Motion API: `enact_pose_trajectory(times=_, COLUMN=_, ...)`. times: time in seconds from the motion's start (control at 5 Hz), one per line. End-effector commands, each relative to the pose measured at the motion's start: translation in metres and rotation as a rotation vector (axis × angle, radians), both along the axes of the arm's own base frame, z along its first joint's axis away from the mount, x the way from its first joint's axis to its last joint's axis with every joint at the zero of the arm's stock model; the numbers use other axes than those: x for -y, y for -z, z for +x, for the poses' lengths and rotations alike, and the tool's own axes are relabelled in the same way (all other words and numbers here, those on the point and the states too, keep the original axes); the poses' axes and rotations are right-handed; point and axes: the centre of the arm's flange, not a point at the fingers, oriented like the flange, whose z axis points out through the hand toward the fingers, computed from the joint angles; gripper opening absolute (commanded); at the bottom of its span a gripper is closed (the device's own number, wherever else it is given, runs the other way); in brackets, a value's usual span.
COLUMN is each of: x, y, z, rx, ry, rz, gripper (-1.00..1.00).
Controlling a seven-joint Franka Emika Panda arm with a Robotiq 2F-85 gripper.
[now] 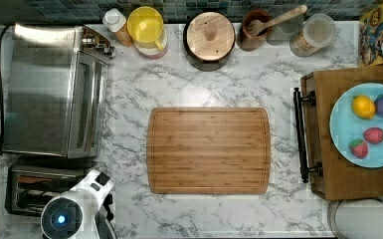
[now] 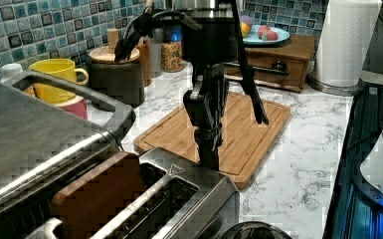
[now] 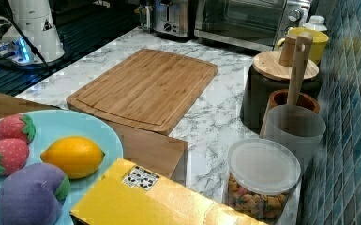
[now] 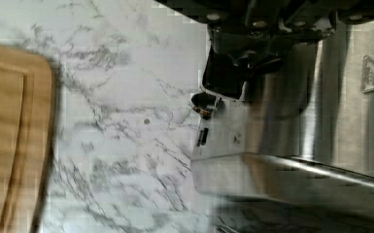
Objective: Turn on the toaster.
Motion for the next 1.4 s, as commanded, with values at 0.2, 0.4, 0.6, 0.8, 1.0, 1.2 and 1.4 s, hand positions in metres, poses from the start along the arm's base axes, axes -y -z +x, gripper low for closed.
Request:
enact_pose_trajectory(times=0.2, x=-0.003, y=0.028, z=0.029, rx=-0.064, ry=0.119, rz=-0.017, gripper=-1.00)
enact_pose_trajectory(times=0.4, x=-0.007, y=0.035, z=0.017, rx=-0.119, ry=0.163, rz=-0.045, gripper=-1.00)
enact_pose_trajectory(times=0.6, x=-0.006, y=0.060, z=0.008, rx=-0.191, ry=0.154, rz=-0.056, gripper=-1.00)
enact_pose_trajectory(times=0.8, x=-0.001, y=0.087, z=0.003, rx=-0.244, ry=0.161, rz=-0.089, gripper=-1.00)
enact_pose_trajectory(times=1.0, x=0.020, y=0.113, z=-0.003, rx=-0.287, ry=0.182, rz=-0.110, gripper=-1.00)
enact_pose_trajectory(times=1.2, x=0.048, y=0.148, z=-0.009, rx=-0.327, ry=0.209, rz=-0.135, gripper=-1.00)
enact_pose_trajectory(times=1.4, x=0.083, y=0.175, z=-0.013, rx=-0.371, ry=0.217, rz=-0.147, gripper=-1.00)
